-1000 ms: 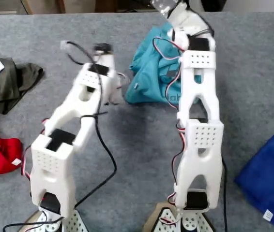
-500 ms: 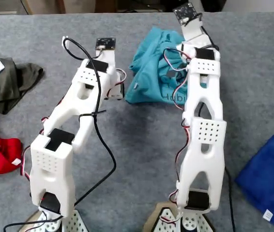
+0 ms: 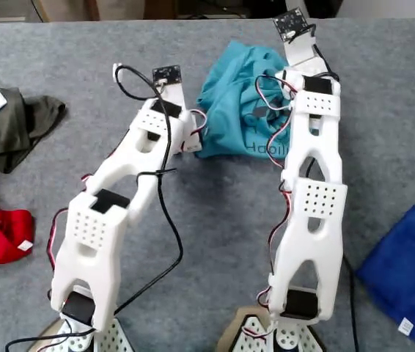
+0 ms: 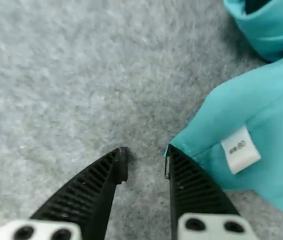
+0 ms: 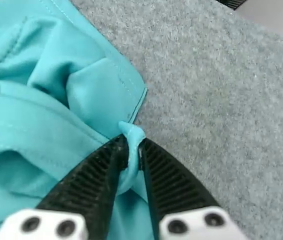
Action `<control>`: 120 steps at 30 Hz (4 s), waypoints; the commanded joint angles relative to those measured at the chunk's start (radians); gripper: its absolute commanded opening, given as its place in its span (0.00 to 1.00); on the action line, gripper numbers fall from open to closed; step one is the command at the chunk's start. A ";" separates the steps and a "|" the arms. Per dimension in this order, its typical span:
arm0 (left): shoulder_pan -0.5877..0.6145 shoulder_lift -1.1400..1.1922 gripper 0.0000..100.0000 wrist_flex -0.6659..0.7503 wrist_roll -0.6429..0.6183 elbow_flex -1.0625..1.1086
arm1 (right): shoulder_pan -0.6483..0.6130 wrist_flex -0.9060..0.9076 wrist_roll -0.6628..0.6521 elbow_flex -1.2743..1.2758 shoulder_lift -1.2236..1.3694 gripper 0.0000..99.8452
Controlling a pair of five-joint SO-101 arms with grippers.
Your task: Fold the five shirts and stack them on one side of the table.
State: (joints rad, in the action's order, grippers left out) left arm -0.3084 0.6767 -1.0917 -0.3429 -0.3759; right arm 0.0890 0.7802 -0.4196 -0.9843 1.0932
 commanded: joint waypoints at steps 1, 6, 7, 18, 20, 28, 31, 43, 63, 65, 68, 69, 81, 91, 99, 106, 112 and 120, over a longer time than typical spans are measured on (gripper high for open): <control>-0.012 -0.002 0.14 -0.049 -0.011 -0.117 | 0.015 -0.015 0.009 -0.051 -0.007 0.00; -0.014 -0.004 0.14 -0.126 -0.008 -0.213 | 0.013 -0.015 0.009 -0.051 -0.007 0.00; -0.014 -0.004 0.14 -0.147 -0.006 -0.230 | 0.013 -0.015 0.009 -0.051 -0.007 0.00; -0.092 0.015 0.14 -0.201 0.196 -0.259 | 0.002 -0.015 0.006 -0.050 -0.005 0.00; -0.087 0.044 0.14 -0.178 0.222 -0.252 | 0.004 -0.015 0.006 -0.050 -0.005 0.00; -0.020 0.177 0.14 -0.173 0.229 -0.333 | 0.004 -0.015 0.006 -0.050 -0.005 0.00; -0.014 0.216 0.14 -0.176 0.227 -0.393 | 0.004 -0.015 0.006 -0.050 -0.005 0.00; -0.011 0.285 0.01 -0.170 0.227 -0.506 | 0.004 -0.015 0.006 -0.050 -0.005 0.00; 0.120 0.231 0.02 -0.672 0.359 -1.286 | 0.002 0.281 0.009 -0.489 -0.073 0.00; 0.150 0.219 0.02 -0.671 0.358 -1.298 | 0.002 0.325 0.009 -0.613 -0.081 0.00; 0.172 0.154 0.02 -0.671 0.358 -1.283 | 0.002 0.351 0.005 -0.690 -0.127 0.00; 0.176 0.120 0.02 -0.671 0.358 -1.267 | 0.004 0.354 0.006 -0.676 -0.170 0.00; 0.187 -0.395 0.02 -0.671 0.362 -0.925 | 0.021 0.623 0.037 -0.677 -0.596 0.00; 0.193 -0.901 0.02 -0.671 0.371 -0.609 | 0.021 0.767 0.058 -0.667 -0.990 0.00; 0.195 -1.207 0.02 -0.669 0.486 -0.322 | 0.022 0.652 0.057 -0.665 -1.115 0.00; 0.195 -1.377 0.02 -0.667 0.512 -0.152 | 0.015 0.741 -0.021 -0.664 -1.260 0.00; 0.227 -1.474 0.02 -0.667 0.509 -0.075 | 0.019 0.850 -0.143 -0.667 -1.363 0.00; 0.339 -1.563 0.02 -0.666 0.512 -0.066 | 0.018 0.815 -0.249 -0.665 -1.472 0.00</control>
State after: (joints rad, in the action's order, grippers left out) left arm 0.0015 -0.8838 -1.7515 0.1603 -0.4434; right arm 0.0936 1.6318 -0.6345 -1.6548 -0.3736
